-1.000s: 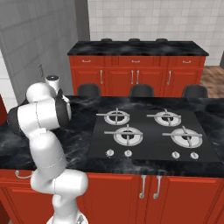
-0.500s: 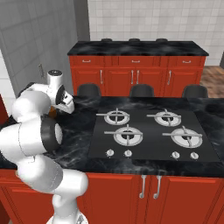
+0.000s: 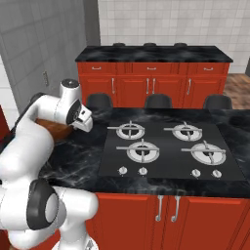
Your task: Pick the cup and bowl from the counter and place them on the counter next to the sink.
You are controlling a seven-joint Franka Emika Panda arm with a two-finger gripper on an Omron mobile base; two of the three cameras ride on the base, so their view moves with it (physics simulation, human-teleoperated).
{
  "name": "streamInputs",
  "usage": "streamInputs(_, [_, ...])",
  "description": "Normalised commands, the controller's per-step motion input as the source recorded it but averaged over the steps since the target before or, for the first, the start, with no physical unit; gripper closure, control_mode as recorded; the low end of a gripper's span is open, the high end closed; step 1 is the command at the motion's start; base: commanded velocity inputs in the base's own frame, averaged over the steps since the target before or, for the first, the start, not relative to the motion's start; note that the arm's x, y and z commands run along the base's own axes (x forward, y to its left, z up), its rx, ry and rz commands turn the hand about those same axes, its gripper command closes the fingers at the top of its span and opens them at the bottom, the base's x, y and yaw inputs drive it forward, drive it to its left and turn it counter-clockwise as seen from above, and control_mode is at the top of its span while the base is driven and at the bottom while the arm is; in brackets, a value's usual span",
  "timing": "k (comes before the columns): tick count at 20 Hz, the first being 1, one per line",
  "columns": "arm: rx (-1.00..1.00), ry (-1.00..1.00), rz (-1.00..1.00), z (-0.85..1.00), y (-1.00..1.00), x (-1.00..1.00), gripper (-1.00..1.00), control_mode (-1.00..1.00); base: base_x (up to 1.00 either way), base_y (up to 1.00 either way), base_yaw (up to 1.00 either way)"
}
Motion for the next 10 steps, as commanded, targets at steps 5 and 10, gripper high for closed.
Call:
streamInputs(5, [0.01,0.00,0.00,0.38,-0.57,-0.70,1.00,-1.00,0.00,0.00,0.00])
streamInputs(10, [0.00,0.00,0.00,0.13,-0.55,-0.73,1.00,-1.00,0.00,0.00,0.00])
